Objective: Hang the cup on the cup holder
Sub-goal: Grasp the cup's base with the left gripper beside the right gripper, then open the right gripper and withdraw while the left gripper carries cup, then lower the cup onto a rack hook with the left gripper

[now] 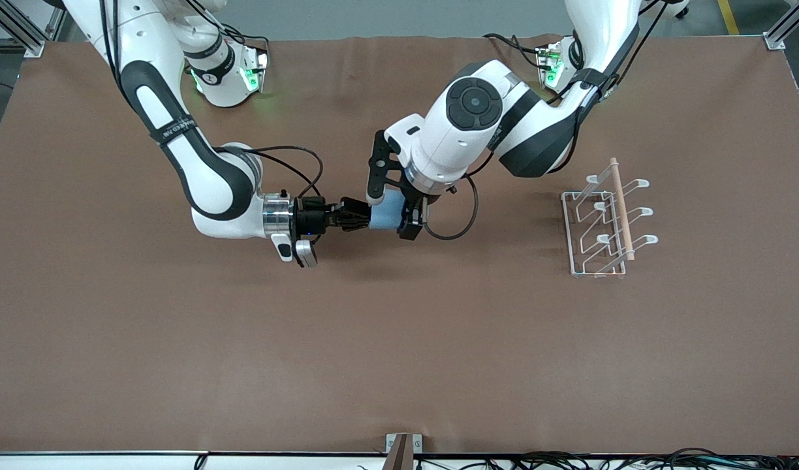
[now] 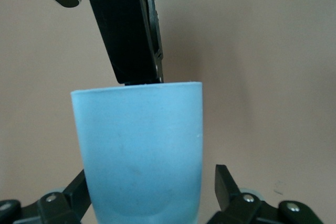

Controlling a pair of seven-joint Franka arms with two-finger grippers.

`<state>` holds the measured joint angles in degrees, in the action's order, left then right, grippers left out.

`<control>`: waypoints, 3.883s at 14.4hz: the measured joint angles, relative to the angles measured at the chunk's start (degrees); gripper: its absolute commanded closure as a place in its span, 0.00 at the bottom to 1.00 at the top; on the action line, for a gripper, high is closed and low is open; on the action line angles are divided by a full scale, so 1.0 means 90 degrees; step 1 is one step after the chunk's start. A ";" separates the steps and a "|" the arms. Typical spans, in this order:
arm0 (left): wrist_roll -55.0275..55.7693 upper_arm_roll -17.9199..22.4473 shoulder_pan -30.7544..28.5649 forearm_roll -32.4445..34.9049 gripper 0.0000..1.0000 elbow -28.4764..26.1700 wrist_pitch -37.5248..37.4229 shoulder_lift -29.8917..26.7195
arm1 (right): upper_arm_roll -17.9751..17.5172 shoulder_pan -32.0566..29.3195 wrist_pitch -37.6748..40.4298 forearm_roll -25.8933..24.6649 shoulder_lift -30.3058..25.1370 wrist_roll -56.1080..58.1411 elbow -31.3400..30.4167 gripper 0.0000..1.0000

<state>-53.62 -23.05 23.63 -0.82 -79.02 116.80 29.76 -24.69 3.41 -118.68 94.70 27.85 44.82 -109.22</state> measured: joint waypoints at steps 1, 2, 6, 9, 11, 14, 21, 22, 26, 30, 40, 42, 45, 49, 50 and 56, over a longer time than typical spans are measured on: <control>-0.0011 0.0015 -0.0004 0.0000 0.64 0.0017 0.0013 0.0002 | -0.0004 0.0003 0.0001 0.0001 0.0004 0.0014 -0.0009 0.99; -0.0010 0.0017 -0.0008 0.0000 0.68 0.0024 0.0012 0.0004 | -0.0004 0.0003 -0.0007 0.0009 0.0008 0.0014 -0.0003 0.99; -0.0010 0.0017 -0.0007 0.0003 0.77 0.0026 0.0013 0.0007 | -0.0003 0.0003 -0.0009 0.0010 0.0010 0.0014 -0.0003 0.96; -0.0015 0.0011 0.0003 0.0108 0.82 0.0030 0.0012 0.0008 | -0.0005 0.0003 -0.0011 0.0019 0.0012 0.0013 -0.0002 0.00; -0.0023 -0.0002 0.0014 0.0359 0.82 0.0031 0.0011 0.0007 | -0.0005 0.0003 -0.0024 0.0042 0.0014 0.0013 -0.0002 0.00; -0.0025 -0.0004 0.0017 0.0534 0.82 0.0047 -0.0001 0.0007 | -0.0006 0.0004 -0.0067 0.0062 0.0017 0.0013 -0.0002 0.00; -0.0029 0.0049 -0.0080 0.1362 0.80 0.0139 -0.1097 -0.0213 | 0.0030 -0.0057 -0.0089 0.0041 0.0012 -0.0082 0.0029 0.00; -0.0029 0.0093 -0.0092 0.1525 0.77 0.0140 -0.1309 -0.0280 | 0.0043 -0.0130 -0.0099 -0.0107 -0.0004 -0.0160 0.0053 0.00; 0.0082 0.0189 -0.0139 0.2598 0.89 0.0136 -0.2258 -0.0403 | 0.0095 -0.0784 -0.0033 -0.2342 -0.0310 -0.1524 0.0300 0.00; 0.0209 0.0229 -0.0419 0.3674 1.00 -0.0084 -0.2996 -0.0403 | 0.0631 -0.0844 -0.0026 -0.4955 -0.1138 -0.2939 0.0337 0.00; 0.0206 0.0234 -0.0943 0.5419 1.00 -0.1577 -0.4021 -0.1002 | 0.1986 -0.0861 0.0086 -1.0340 -0.2404 -0.4855 0.0431 0.00; 0.0207 0.0234 -0.0961 0.5891 1.00 -0.1949 -0.4114 -0.0999 | 0.2171 -0.0864 0.0517 -1.0965 -0.2507 -0.4865 0.0852 0.00; 0.0208 0.0232 -0.0959 0.6294 1.00 -0.2263 -0.4120 -0.0927 | 0.2296 -0.0866 0.1440 -1.1513 -0.2587 -0.5049 0.1743 0.00; 0.0224 0.0225 -0.0933 0.6856 1.00 -0.2346 -0.4119 -0.0503 | 0.2312 -0.0837 0.1997 -1.1357 -0.2799 -0.5975 0.1985 0.00; 0.0229 0.0226 -0.0936 0.6994 1.00 -0.2349 -0.4119 -0.0388 | 0.2430 -0.0822 0.2225 -1.1054 -0.2903 -0.6003 0.2003 0.00; 0.0577 0.0230 -0.0930 0.7491 0.99 -0.2364 -0.4399 0.0106 | 0.2886 -0.0814 0.2770 -1.0518 -0.3225 -0.5689 0.2399 0.00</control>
<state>-48.43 -20.98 15.26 66.60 -100.30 77.21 30.71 1.28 -3.92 -93.75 0.03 -1.17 -6.38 -87.63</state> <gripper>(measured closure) 0.229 0.000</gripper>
